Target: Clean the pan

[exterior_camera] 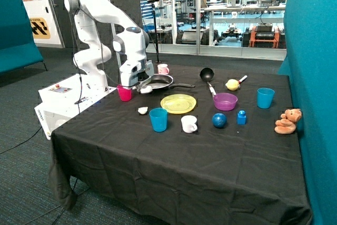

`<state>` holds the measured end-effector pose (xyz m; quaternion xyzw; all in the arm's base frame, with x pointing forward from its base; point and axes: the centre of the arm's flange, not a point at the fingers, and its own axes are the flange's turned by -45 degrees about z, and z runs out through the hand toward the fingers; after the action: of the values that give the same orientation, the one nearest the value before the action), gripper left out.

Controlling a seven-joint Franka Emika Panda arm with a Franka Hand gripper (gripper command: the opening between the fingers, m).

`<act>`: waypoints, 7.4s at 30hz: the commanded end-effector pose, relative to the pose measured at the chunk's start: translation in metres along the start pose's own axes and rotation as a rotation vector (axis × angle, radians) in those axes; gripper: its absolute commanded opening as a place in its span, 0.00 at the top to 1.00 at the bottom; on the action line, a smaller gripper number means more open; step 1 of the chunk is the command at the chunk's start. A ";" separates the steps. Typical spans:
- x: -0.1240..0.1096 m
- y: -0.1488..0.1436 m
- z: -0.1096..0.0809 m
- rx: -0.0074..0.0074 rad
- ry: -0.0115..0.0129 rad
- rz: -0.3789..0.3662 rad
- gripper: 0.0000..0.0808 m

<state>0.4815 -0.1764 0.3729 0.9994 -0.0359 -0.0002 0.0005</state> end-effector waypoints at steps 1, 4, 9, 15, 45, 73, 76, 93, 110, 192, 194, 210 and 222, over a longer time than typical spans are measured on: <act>0.009 -0.040 -0.006 0.0010 0.0004 -0.107 1.00; 0.011 -0.051 -0.007 0.0010 0.0005 -0.136 1.00; 0.013 -0.070 -0.008 0.0010 0.0005 -0.180 1.00; 0.015 -0.089 -0.007 0.0010 0.0005 -0.229 1.00; 0.003 -0.174 -0.008 0.0009 0.0007 -0.598 1.00; -0.036 -0.210 0.001 0.0009 0.0008 -0.759 1.00; -0.042 -0.213 0.002 0.0009 0.0008 -0.776 1.00; -0.073 -0.220 0.016 0.0008 0.0008 -0.854 1.00; -0.083 -0.215 0.033 0.0008 0.0008 -0.892 1.00; -0.134 -0.238 0.080 0.0008 0.0009 -1.029 1.00; -0.136 -0.245 0.081 0.0008 0.0009 -1.039 1.00; -0.133 -0.289 0.085 0.0007 0.0009 -1.059 1.00; -0.108 -0.313 0.084 0.0008 0.0009 -1.033 1.00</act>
<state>0.3769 0.1248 0.2883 0.8835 0.4684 0.0029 -0.0002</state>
